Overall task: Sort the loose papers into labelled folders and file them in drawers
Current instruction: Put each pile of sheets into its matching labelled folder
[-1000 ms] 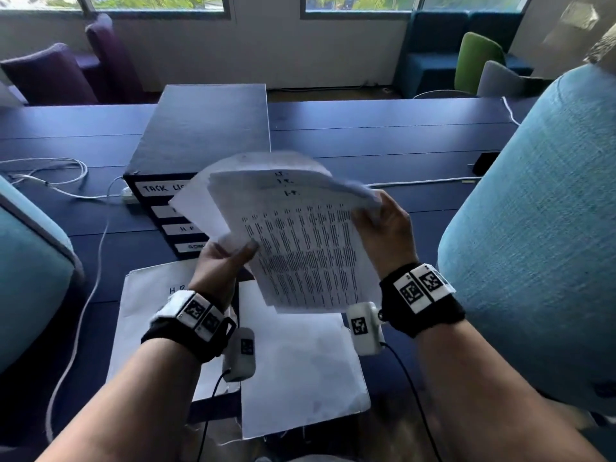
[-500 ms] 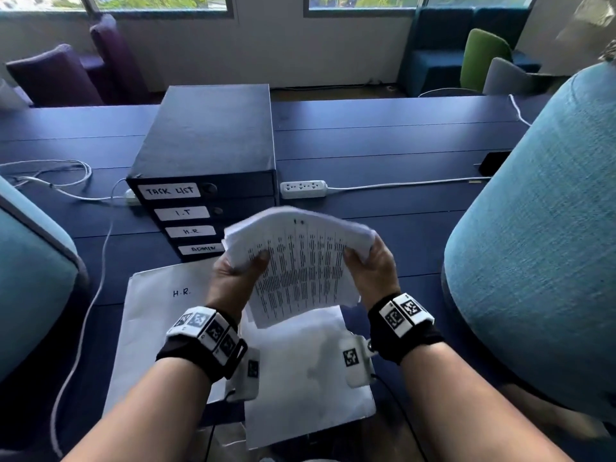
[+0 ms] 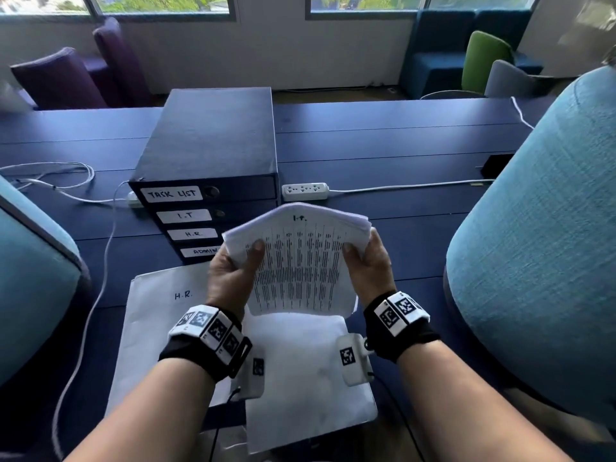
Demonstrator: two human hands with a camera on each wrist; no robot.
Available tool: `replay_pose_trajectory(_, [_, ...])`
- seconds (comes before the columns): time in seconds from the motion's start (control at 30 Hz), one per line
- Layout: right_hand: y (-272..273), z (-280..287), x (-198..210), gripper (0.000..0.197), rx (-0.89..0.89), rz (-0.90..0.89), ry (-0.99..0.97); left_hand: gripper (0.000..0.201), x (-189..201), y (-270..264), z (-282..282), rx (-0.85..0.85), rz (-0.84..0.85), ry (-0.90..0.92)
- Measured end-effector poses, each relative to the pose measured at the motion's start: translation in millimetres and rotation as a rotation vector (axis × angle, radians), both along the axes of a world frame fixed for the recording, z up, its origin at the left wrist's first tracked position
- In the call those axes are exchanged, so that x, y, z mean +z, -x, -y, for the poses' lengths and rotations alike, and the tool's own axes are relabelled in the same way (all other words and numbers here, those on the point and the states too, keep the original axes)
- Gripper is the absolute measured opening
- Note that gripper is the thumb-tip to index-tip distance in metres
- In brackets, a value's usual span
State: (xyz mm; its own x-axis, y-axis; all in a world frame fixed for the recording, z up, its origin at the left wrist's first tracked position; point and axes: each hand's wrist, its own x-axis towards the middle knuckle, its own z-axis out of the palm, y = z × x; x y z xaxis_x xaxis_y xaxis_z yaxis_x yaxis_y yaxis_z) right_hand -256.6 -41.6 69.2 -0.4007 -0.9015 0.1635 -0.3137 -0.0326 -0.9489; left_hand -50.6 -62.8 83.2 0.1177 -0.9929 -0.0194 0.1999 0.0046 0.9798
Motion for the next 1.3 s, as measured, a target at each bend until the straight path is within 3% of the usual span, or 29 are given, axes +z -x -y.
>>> replay_pose_trajectory(0.1, [3.6, 1.4, 6.6, 0.022, -0.017, -0.013, 0.053, 0.01, 3.8, -2.7, 4.4, -0.011, -0.031, 0.035])
replay_pose_trajectory(0.23, [5.5, -11.1, -9.4, 0.035, 0.011, 0.029, -0.011, 0.017, -12.5, -7.0, -4.4, -0.061, -0.02, -0.017])
replay_pose_trajectory(0.33, [4.9, -10.7, -12.6, 0.031, -0.004, 0.005, -0.038, 0.017, -17.4, -2.7, -7.0, -0.058, -0.032, -0.04])
replay_pose_trajectory(0.53, [6.5, -4.9, 3.9, 0.024, -0.021, -0.003, 0.097, 0.022, -3.8, -1.2, 3.6, -0.056, -0.076, 0.029])
replay_pose_trajectory(0.63, [3.9, -13.6, -18.4, 0.028, 0.051, -0.001, -0.022, 0.035, -22.3, -1.9, -3.9, -0.06, -0.039, -0.085])
replay_pose_trajectory(0.73, [0.6, -23.1, -38.0, 0.028, 0.065, 0.036, -0.126, 0.022, -36.1, 3.4, -14.0, -0.035, 0.056, -0.134])
replay_pose_trajectory(0.93, [12.5, -13.5, -21.8, 0.025, 0.031, -0.013, -0.025, 0.017, -23.9, 7.9, -2.7, -0.042, 0.048, -0.113])
replay_pose_trajectory(1.03, [13.4, -20.7, -41.2, 0.031, 0.086, 0.034, -0.13, 0.018, -46.7, 2.3, -7.3, -0.063, 0.228, -0.173])
replay_pose_trajectory(1.17, [12.7, -34.4, -73.7, 0.026, 0.109, 0.012, -0.313, 0.051, -79.9, 1.0, -12.5, -0.126, 0.527, -0.199])
replay_pose_trajectory(1.3, [29.2, -27.1, -57.8, 0.023, 0.029, -0.038, -0.255, 0.023, -65.3, 17.5, -5.8, -0.078, 0.569, -0.203])
